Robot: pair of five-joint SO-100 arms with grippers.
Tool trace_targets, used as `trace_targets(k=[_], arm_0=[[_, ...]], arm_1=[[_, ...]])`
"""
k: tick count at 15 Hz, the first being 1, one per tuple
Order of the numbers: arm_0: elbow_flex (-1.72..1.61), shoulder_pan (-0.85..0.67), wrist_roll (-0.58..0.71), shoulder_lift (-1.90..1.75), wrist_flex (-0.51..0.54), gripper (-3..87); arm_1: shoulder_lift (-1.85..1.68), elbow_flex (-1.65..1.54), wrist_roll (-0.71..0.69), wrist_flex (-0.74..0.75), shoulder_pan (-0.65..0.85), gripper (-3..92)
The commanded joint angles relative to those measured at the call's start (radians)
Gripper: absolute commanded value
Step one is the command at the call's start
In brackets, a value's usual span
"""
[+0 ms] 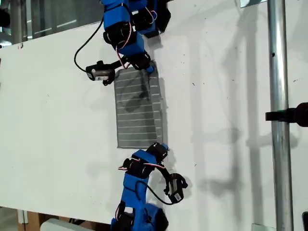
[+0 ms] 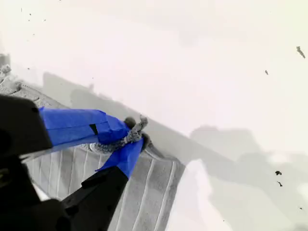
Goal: Grasp corners of a towel and fold twice.
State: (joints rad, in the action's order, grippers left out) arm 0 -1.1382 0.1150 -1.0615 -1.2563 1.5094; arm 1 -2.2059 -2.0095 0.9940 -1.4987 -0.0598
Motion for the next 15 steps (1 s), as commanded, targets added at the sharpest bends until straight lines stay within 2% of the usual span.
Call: trace_targets(k=[1, 3, 6, 10, 12, 15], arm_0=[[0.002, -0.186, 0.129, -0.083, -0.003, -2.9], [0.005, -0.368, 0.256, -0.051, -0.023, -2.9], [0.061, -0.545, 0.360, -0.005, -0.028, -2.9], [0.112, -0.620, 0.391, -0.006, 0.005, -2.9], [0.098, -0.611, 0.377, 0.003, 0.011, -2.9], [0.014, -0.561, 0.314, 0.040, -0.049, -2.9]], arm_1=[[-0.083, -0.020, -0.146, 0.009, 0.281, -0.2], [-0.086, -0.092, -0.299, 0.069, 0.546, -0.2], [-0.051, -0.209, -0.480, 0.287, 0.765, -0.2], [0.032, -0.215, -0.598, 0.505, 0.854, -0.2], [0.112, -0.164, -0.606, 0.506, 0.859, -0.2], [0.242, -0.181, -0.580, 0.515, 0.785, -0.2]])
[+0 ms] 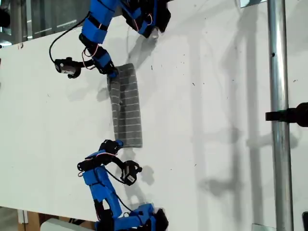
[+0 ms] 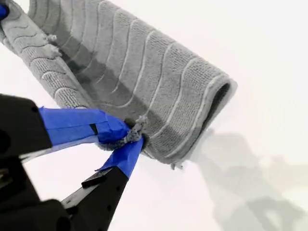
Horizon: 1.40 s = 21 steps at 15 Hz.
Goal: Grasp corners of a towel and fold twice.
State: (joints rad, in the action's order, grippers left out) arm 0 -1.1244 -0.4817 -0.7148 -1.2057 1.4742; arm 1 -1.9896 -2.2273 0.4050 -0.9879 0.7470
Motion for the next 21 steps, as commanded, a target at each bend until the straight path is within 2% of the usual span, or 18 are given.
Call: trace_targets(k=[1, 4, 9, 10, 11, 12, 13, 15, 16, 18, 19, 20, 21], arm_0=[[-0.002, 0.063, -0.057, 0.015, -0.020, -2.9], [-0.002, 0.123, -0.133, 0.092, -0.049, -2.8], [0.025, 0.216, -0.241, 0.138, -0.037, -2.7], [0.040, 0.212, -0.258, 0.172, -0.015, 3.3], [0.101, 0.212, -0.264, 0.216, 0.052, 18.9], [0.199, 0.215, -0.244, 0.262, 0.156, 23.6], [0.184, 0.212, -0.222, 0.230, 0.195, 23.6], [0.052, 0.198, -0.199, 0.041, 0.199, 23.5], [-0.021, 0.190, -0.218, -0.094, 0.201, 23.7], [-0.238, 0.121, -0.264, -0.388, 0.196, 30.2], [-0.362, 0.086, -0.270, -0.511, 0.192, 32.0], [-0.495, 0.069, -0.278, -0.620, 0.173, 31.6], [-0.618, 0.092, -0.268, -0.735, 0.129, 29.7]], arm_1=[[0.060, 0.026, 0.038, -0.011, -0.048, -0.2], [0.137, -0.003, 0.100, -0.049, -0.089, -0.2], [0.301, 0.012, 0.107, -0.078, -0.069, -0.2], [0.348, 0.041, 0.115, -0.080, -0.069, -0.2], [0.336, 0.051, 0.132, -0.086, -0.074, 10.9], [0.310, 0.077, 0.144, -0.137, -0.081, 35.8], [0.259, 0.115, 0.155, -0.207, -0.092, 31.8], [0.064, 0.183, 0.183, -0.359, -0.095, 22.3], [-0.052, 0.222, 0.213, -0.449, -0.071, 21.2], [-0.247, 0.210, 0.281, -0.552, 0.034, 21.0], [-0.305, 0.166, 0.319, -0.545, 0.066, 21.0], [-0.307, 0.135, 0.356, -0.540, 0.075, 20.9], [-0.279, 0.126, 0.390, -0.537, 0.060, 26.6]])
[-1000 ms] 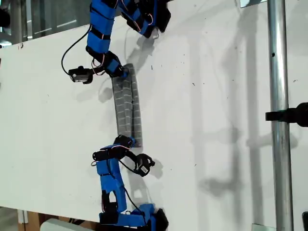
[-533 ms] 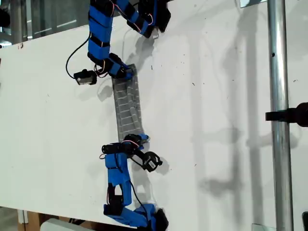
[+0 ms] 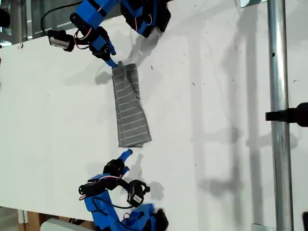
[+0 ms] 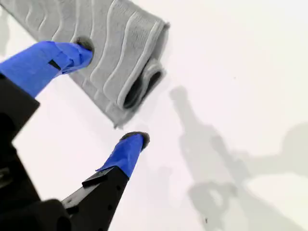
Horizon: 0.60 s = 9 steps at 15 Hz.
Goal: Grasp corners of a towel and fold twice.
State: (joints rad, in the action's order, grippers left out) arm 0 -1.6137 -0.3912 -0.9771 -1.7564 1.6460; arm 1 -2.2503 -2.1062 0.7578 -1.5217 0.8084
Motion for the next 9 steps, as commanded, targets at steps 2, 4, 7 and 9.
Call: trace_targets(k=[2, 4, 7, 9], arm_0=[[-0.348, 0.101, -0.049, -0.443, -0.170, 30.8], [-0.583, 0.160, -0.124, -0.778, -0.261, 30.0], [-0.919, 0.276, -0.206, -1.310, -0.339, 26.9], [-1.066, 0.360, -0.232, -1.649, -0.374, 25.2]], arm_1=[[0.037, 0.012, 0.071, 0.006, -0.049, 34.6], [0.035, -0.023, 0.115, 0.031, -0.060, 35.3], [0.034, -0.153, 0.153, 0.098, 0.005, 34.6], [0.051, -0.291, 0.178, 0.253, 0.041, 28.3]])
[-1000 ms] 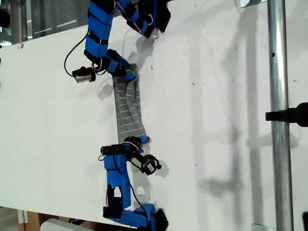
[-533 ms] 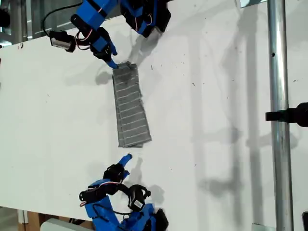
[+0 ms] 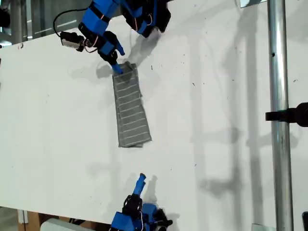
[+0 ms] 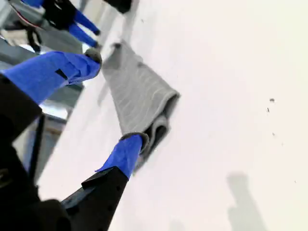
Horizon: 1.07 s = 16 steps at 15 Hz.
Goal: Grasp corners of a towel and fold twice.
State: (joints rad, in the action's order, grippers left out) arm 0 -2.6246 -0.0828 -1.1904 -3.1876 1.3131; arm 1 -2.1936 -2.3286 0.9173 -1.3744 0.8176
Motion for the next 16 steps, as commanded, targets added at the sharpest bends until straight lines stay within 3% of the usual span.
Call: trace_targets(k=[1, 4, 6, 7, 10, 14, 16], arm_0=[[-0.106, 0.071, -0.032, -0.288, -0.060, 23.2], [-0.331, 0.153, -0.092, -0.284, -0.210, 23.4], [-0.354, 0.152, -0.100, -0.284, -0.201, 23.6], [-0.348, 0.146, -0.097, -0.284, -0.189, 23.9], [-0.351, 0.143, -0.087, -0.284, -0.183, 24.0], [-0.360, 0.143, -0.087, -0.284, -0.176, 24.0], [-0.368, 0.147, -0.095, -0.284, -0.173, 24.0]], arm_1=[[-0.011, -0.146, 0.012, 0.192, 0.054, 27.9], [0.078, -0.149, 0.006, 0.308, 0.026, 22.1], [0.054, -0.110, -0.003, 0.313, 0.003, 20.9], [0.032, -0.094, -0.028, 0.310, -0.014, 22.9], [-0.028, -0.097, -0.037, 0.287, -0.021, 41.8], [-0.057, -0.169, -0.074, 0.295, 0.003, 47.5], [0.156, -0.138, -0.121, 0.360, 0.018, 48.3]])
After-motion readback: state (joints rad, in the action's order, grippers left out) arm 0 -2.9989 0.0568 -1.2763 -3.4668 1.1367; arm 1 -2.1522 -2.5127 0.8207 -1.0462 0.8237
